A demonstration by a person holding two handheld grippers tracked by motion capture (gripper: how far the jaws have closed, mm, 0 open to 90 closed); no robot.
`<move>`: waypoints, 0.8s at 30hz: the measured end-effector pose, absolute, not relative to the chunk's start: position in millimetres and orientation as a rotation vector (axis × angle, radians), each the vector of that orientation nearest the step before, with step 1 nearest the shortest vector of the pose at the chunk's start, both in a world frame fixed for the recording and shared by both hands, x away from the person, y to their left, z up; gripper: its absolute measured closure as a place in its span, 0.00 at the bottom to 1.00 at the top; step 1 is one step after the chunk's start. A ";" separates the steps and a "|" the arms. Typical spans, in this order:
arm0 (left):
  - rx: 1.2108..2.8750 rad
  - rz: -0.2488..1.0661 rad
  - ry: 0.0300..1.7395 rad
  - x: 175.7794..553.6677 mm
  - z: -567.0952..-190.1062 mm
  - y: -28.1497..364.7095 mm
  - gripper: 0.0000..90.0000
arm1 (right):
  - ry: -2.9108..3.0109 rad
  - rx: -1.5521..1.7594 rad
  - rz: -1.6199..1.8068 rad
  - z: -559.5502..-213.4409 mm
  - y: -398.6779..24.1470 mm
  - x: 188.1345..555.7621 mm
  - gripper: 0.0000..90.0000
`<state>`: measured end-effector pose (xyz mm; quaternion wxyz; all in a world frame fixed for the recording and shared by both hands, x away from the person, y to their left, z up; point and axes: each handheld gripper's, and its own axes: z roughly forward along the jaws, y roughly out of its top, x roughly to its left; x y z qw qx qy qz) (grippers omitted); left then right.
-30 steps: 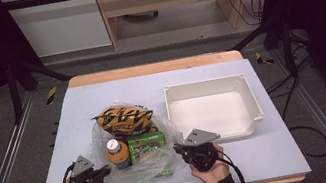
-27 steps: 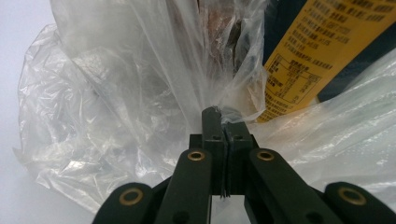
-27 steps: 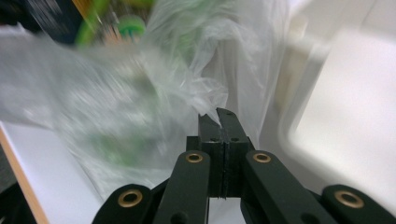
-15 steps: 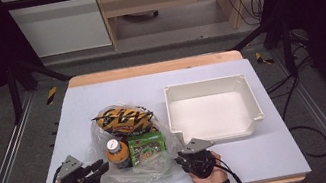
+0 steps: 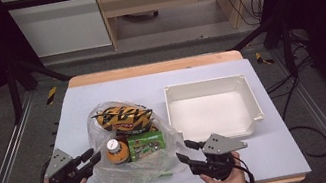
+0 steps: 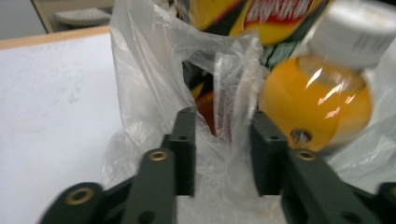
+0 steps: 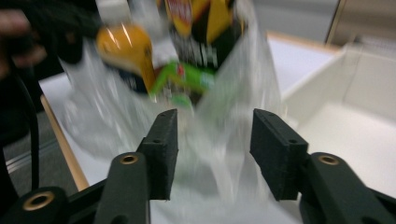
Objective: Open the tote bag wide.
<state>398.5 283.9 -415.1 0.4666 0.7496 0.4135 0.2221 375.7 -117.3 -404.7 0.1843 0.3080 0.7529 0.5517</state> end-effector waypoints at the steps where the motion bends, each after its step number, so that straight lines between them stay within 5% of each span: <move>1: 1.847 0.533 1.012 398.6 -417.8 283.0 0.80 | 2.108 0.851 1.575 -397.8 -114.8 376.8 0.64; 8: 1.873 0.514 1.032 397.7 -435.3 283.4 0.85 | 2.165 0.787 1.590 -380.8 -67.6 405.5 0.79; 13: 1.869 0.510 1.050 398.9 -441.7 285.1 0.86 | 2.246 0.855 1.472 -402.3 -42.0 427.3 0.74; 24: 1.900 0.500 1.061 400.4 -449.4 281.0 0.91 | 2.270 1.023 1.319 -430.0 -61.3 428.1 0.63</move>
